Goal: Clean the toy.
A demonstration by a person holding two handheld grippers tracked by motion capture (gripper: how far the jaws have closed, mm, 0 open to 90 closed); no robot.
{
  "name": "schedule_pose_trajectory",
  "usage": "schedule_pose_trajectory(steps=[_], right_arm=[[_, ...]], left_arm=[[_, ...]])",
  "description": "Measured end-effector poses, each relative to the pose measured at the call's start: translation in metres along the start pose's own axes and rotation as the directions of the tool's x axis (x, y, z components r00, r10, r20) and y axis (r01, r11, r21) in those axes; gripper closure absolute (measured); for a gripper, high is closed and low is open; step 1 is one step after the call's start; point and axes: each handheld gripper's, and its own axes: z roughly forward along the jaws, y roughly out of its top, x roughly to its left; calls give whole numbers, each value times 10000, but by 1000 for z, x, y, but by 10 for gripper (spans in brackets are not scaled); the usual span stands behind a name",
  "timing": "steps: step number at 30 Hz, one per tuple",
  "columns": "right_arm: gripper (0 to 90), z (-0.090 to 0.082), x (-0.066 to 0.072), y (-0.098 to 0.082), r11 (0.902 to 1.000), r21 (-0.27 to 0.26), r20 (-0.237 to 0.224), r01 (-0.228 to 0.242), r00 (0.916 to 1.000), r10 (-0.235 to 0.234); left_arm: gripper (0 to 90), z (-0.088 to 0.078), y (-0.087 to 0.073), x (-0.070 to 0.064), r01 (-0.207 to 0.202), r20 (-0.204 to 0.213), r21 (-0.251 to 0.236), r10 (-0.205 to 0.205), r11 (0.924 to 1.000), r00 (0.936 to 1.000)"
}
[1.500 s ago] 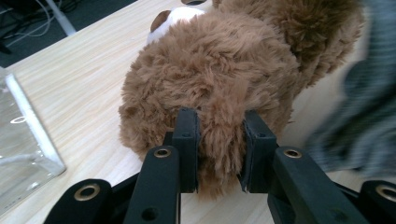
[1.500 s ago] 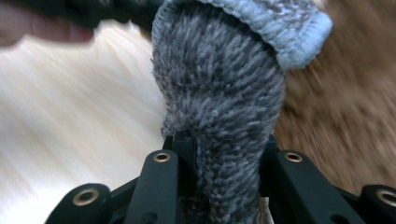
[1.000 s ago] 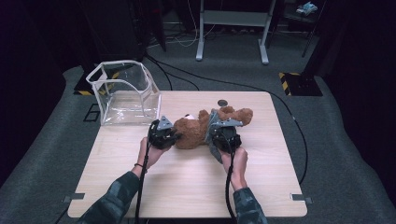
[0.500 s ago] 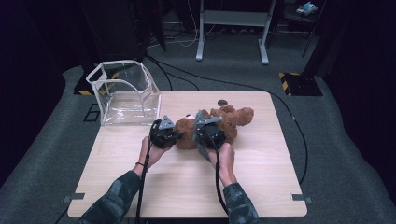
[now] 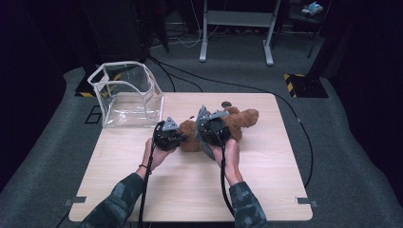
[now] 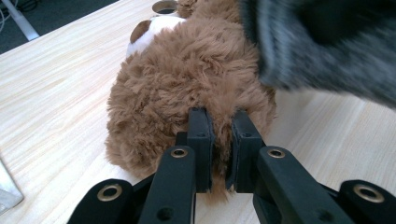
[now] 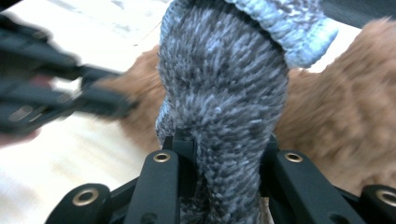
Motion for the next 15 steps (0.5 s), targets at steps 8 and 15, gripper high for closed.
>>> schedule_pose_trajectory(steps=[8,15], right_arm=[[713,-8,-49,4,9906,-161,1091,-1362,9845,1371],[714,-23,-78,-5,9833,-508,2395,-1750,9537,1821]], left_arm=[[814,0,0,3,90,202,-2,-90,10000,9998],[815,1,2,4,181,368,108,-184,9998,9992]])
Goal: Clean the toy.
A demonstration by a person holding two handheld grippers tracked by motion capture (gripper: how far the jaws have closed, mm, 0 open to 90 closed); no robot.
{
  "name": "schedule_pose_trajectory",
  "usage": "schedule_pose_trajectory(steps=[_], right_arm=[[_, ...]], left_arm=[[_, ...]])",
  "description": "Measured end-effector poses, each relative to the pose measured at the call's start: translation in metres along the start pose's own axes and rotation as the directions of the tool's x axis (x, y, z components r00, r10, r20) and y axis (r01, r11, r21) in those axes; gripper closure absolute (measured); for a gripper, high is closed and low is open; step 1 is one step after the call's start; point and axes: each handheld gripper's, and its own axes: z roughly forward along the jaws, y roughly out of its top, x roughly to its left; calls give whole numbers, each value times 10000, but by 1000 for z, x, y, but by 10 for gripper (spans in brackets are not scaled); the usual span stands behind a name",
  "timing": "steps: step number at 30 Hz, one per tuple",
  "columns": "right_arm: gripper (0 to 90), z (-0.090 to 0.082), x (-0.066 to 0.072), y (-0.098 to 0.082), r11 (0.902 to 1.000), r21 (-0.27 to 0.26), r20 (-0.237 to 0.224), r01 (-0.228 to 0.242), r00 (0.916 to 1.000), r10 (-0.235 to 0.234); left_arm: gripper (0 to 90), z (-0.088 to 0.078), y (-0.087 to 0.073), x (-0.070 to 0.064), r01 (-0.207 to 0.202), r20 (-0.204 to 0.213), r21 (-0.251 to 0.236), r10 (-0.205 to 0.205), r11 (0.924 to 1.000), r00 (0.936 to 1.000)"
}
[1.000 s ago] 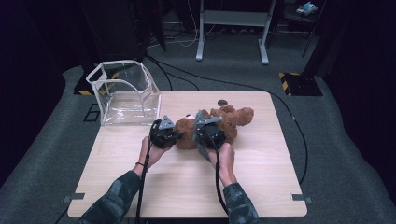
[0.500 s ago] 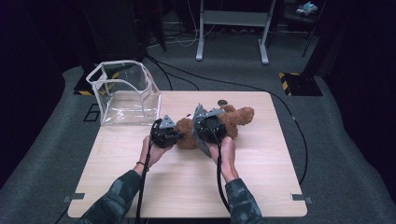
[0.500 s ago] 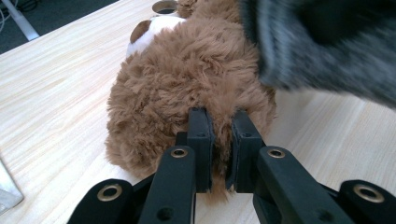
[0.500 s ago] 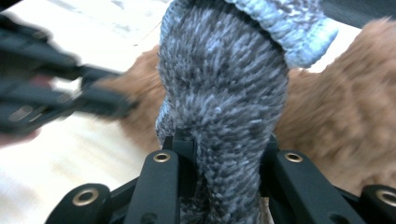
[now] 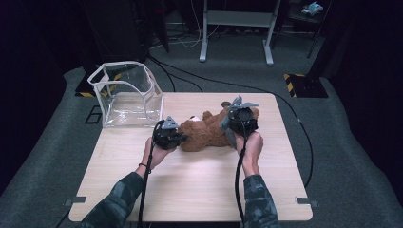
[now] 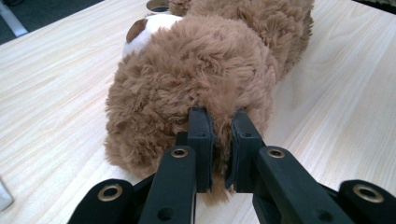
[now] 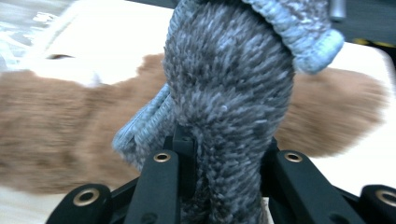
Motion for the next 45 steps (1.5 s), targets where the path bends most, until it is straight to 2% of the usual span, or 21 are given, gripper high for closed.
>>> schedule_pose_trajectory(steps=[3,7,11,13,15,17,18,20,22,24,26,30,32,33,34,35,37,38,41,43,45], right_arm=[[713,-3,-7,-4,9999,15,3,-120,9999,120],[713,-20,8,-8,9987,-412,-670,307,9972,-334],[712,-28,37,-3,9930,-734,-1660,929,9806,-1040],[711,-24,51,0,9911,-735,-2179,1108,9680,-1244],[711,-15,62,2,9889,-391,-2053,1433,9674,-1483],[711,-9,63,2,9885,-194,-1884,1496,9705,-1506],[712,1,58,2,9913,86,-1398,1310,9818,-1285],[714,9,45,-1,9942,228,-1052,1047,9892,-1018],[713,11,38,-4,9961,190,-1040,856,9911,-832],[712,8,28,-11,9970,137,-736,758,9945,-746],[712,2,27,-14,9966,6,-559,819,9951,-817],[712,-12,34,-19,9952,-291,-1016,939,9901,-964],[712,-19,49,-24,9905,-540,-1641,1264,9774,-1336],[712,-20,67,-29,9875,-563,-2226,1471,9623,-1560],[712,-20,67,-29,9875,-563,-2226,1471,9623,-1560],[711,-15,81,-32,9831,-562,-2633,1744,9472,-1831],[711,-4,95,-35,9788,-428,-2730,2003,9401,-2043],[711,4,99,-38,9799,-303,-2773,1969,9403,-1975],[711,25,102,-49,9834,142,-2752,1811,9462,-1702],[711,31,100,-53,9840,241,-2833,1768,9451,-1629],[712,44,95,-68,9808,834,-2763,1765,9497,-1475]], left_arm=[[814,0,0,1,17,68,5,-17,10000,10000],[812,1,0,1,67,76,4,-67,10000,9999],[809,1,0,1,170,103,-47,-169,9998,9998],[808,2,0,2,154,103,-32,-154,9999,9998],[808,1,0,2,176,133,12,-176,9998,9998],[808,1,0,2,189,148,4,-189,9998,9997],[808,1,0,2,191,146,-10,-191,9998,9997],[807,1,0,3,183,207,-24,-182,9998,9996],[807,0,0,4,160,260,36,-161,9999,9995],[807,2,0,4,207,217,-13,-206,9998,9996],[808,2,0,4,200,200,-1,-200,9998,9996],[809,2,2,4,393,226,69,-394,9992,9990],[809,2,3,5,459,180,74,-460,9989,9988],[810,2,4,4,441,158,123,-443,9989,9989],[810,2,4,4,441,158,123,-443,9989,9989],[811,2,4,3,599,189,101,-600,9982,9980],[813,2,6,4,506,147,123,-508,9986,9986],[814,2,7,2,727,163,58,-728,9973,9972],[820,2,7,3,704,58,128,-705,9974,9975],[822,2,7,3,716,42,120,-717,9974,9974],[822,2,6,5,983,147,16,-983,9952,9951]])
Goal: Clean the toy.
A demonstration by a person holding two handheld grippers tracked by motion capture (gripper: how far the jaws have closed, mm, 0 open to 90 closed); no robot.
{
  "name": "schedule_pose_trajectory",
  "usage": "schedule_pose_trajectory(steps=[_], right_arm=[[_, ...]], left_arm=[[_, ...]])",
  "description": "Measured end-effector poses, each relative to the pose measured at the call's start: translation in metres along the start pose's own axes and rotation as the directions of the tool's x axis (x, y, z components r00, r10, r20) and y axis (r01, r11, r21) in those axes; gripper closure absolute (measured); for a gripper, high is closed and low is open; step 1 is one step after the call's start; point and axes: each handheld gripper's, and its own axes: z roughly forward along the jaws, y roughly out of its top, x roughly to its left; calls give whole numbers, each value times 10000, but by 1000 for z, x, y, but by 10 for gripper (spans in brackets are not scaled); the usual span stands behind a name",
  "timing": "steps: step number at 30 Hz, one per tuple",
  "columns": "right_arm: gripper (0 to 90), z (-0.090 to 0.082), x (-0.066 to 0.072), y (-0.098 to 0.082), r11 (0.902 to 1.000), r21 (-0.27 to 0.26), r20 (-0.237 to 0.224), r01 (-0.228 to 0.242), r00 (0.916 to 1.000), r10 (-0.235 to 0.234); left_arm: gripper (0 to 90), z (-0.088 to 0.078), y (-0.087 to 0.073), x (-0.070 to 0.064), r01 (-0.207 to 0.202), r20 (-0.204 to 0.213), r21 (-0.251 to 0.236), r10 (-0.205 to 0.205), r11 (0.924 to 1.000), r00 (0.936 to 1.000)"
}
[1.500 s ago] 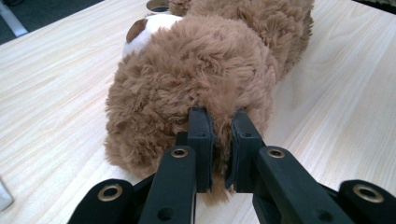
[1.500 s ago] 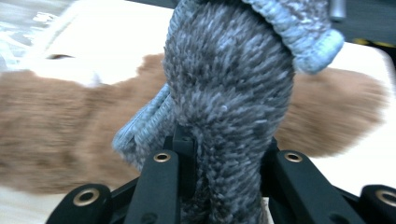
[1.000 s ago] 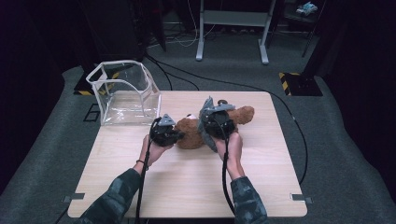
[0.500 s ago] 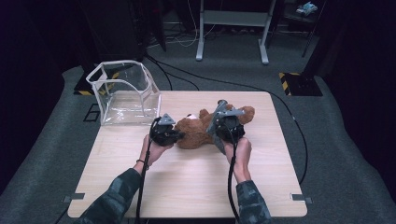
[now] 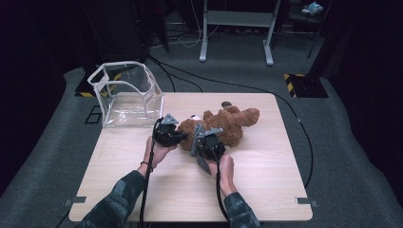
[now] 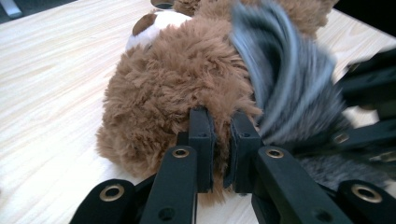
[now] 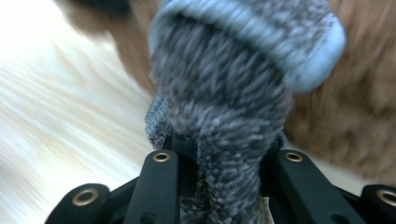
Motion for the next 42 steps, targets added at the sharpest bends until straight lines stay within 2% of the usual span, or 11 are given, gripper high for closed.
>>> schedule_pose_trajectory(steps=[3,10,15,17,22,24,27,31,34,37,42], right_arm=[[711,7,-7,-7,9983,528,-36,-227,9997,229],[710,-14,12,2,9991,-405,-828,130,9964,-163],[710,-1,17,6,9998,-202,-1144,3,9934,-26],[710,6,10,5,9998,-8,-1001,-223,9947,221],[711,1,-30,-9,9946,320,345,-986,9946,975],[710,-5,-43,-15,9913,242,306,-1291,9913,1284],[711,-9,-34,-14,9938,217,-26,-1094,9940,1095],[710,-4,9,-5,9998,65,-1126,-179,9935,186],[711,5,22,1,9994,119,-1203,332,9922,-315],[714,11,18,3,9993,219,-1064,292,9940,-267],[714,10,-10,-6,9983,415,-298,-403,9987,415]], left_arm=[[822,0,0,1,76,25,-72,-76,9999,10000],[822,0,4,0,225,33,-100,-225,9997,9997],[822,0,4,0,194,-24,-67,-194,9998,9998],[822,-1,3,2,220,9,-40,-220,9998,9998],[822,-1,3,3,234,135,-61,-233,9997,9996],[822,0,3,2,285,172,-142,-283,9995,9995],[822,1,3,1,318,144,-161,-316,9994,9994],[822,0,3,2,313,159,-92,-311,9995,9994],[822,0,3,1,339,168,-89,-338,9994,9993],[822,0,3,2,281,138,-57,-280,9996,9995],[822,0,1,6,285,265,-18,-285,9996,9992]])
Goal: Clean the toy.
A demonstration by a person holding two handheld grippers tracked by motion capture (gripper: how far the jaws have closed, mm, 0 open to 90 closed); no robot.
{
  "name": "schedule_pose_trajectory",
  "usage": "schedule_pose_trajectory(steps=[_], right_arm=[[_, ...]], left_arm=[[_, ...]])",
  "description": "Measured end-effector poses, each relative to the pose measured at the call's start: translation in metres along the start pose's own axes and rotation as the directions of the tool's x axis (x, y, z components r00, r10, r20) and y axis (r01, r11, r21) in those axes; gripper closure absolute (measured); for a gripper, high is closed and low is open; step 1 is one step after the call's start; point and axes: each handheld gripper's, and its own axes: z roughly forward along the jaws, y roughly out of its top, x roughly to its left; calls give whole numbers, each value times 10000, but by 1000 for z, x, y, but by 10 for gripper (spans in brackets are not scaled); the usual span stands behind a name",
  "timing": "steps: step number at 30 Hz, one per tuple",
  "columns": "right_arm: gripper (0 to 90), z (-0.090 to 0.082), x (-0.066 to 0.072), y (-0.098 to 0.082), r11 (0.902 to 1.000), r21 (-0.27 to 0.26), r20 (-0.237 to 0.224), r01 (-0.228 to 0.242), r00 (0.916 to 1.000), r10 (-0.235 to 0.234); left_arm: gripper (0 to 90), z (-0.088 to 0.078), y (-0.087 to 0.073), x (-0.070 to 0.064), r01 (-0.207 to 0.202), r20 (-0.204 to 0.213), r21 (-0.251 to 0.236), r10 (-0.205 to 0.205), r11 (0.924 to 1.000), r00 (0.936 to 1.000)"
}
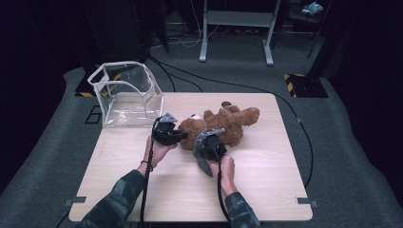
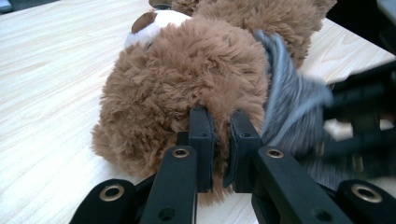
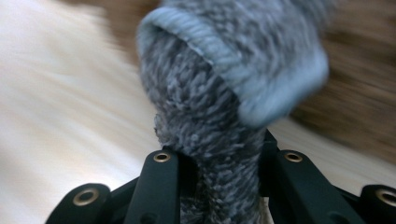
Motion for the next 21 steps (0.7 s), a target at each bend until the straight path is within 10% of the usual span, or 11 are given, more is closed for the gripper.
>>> schedule_pose_trajectory(steps=[5,14,21], right_arm=[[714,-16,-52,-14,9914,-200,721,-1292,9889,1303],[712,-19,0,1,9978,-387,-6,533,9986,-534],[712,-43,-28,24,9973,-727,826,-25,9966,85]], left_arm=[[822,1,0,0,-32,43,-17,32,10000,10000],[821,1,-1,0,-77,95,97,76,9999,9999],[821,1,-2,1,-13,188,114,11,9999,9998]])
